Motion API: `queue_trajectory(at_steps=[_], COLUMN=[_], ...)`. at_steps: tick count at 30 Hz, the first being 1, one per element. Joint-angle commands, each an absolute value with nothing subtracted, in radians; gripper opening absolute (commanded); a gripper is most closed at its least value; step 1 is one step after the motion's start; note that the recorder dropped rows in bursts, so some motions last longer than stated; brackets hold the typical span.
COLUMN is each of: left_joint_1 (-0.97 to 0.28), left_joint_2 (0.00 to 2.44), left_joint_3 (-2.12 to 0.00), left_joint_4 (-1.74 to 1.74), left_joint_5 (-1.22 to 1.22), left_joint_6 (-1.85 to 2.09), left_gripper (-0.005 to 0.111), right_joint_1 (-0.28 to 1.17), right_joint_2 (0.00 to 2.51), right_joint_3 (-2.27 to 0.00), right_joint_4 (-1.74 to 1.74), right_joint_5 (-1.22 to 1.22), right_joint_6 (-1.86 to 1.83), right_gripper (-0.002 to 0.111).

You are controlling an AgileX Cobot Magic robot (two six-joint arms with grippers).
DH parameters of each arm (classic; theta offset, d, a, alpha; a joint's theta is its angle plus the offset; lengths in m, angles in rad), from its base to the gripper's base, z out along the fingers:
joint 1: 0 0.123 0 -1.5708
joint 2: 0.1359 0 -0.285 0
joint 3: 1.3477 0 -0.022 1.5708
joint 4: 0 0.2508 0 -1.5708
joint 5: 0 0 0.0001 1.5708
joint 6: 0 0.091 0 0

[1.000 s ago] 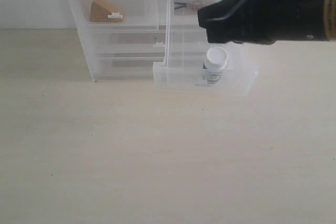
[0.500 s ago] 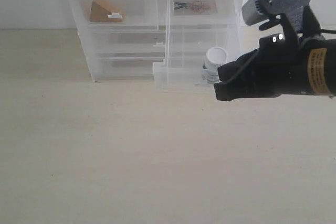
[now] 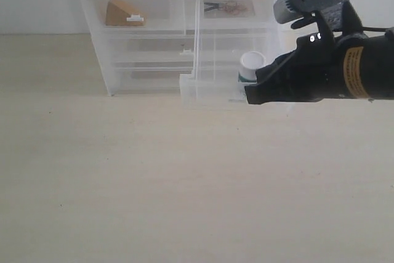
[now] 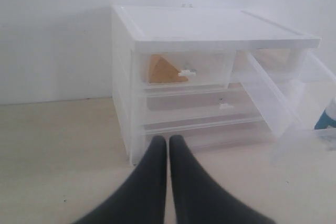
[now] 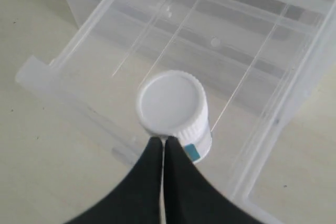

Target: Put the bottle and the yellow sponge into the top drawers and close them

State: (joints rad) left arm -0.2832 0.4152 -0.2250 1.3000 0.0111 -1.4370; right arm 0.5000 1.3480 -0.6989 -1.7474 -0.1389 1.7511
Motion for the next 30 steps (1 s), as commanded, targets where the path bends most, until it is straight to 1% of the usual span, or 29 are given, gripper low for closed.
queue_trajectory(at_steps=[1,4,10,17,20,24,30], left_joint_1=[-0.289,-0.289,-0.289,-0.289,-0.289,-0.289,-0.289], left_joint_2=[0.416,0.416,0.416,0.416,0.416,0.416,0.416], left_joint_3=[-0.219,-0.219,-0.219,-0.219,-0.219,-0.219,-0.219], left_joint_4=[1.297,1.297,1.297,1.297,1.297,1.297,1.297], left_joint_5=[0.006,0.006,0.006,0.0,0.0,0.0,0.0], left_joint_6=[-1.443,-1.443,-1.443,-1.441,-1.441,-1.441,-1.441], left_gripper=[0.004,0.004,0.004,0.004,0.004,0.004,0.004], right_joint_1=[0.499,0.499,0.499,0.499,0.499,0.499,0.499], right_joint_2=[1.357,1.39,1.526,1.59,1.541,1.407,1.2], right_joint_3=[-0.729,-0.756,-0.866,-0.933,-0.93,-0.904,-0.723], right_joint_4=[-1.744,-1.744,-1.744,-1.744,-1.744,-1.744,-1.744], right_joint_5=[-0.073,-0.042,-0.175,-0.146,-0.149,-0.228,-0.329], right_joint_6=[1.717,1.717,1.715,1.715,1.717,1.751,1.777], right_gripper=[0.001,0.001,0.001,0.001,0.001,0.001,0.001])
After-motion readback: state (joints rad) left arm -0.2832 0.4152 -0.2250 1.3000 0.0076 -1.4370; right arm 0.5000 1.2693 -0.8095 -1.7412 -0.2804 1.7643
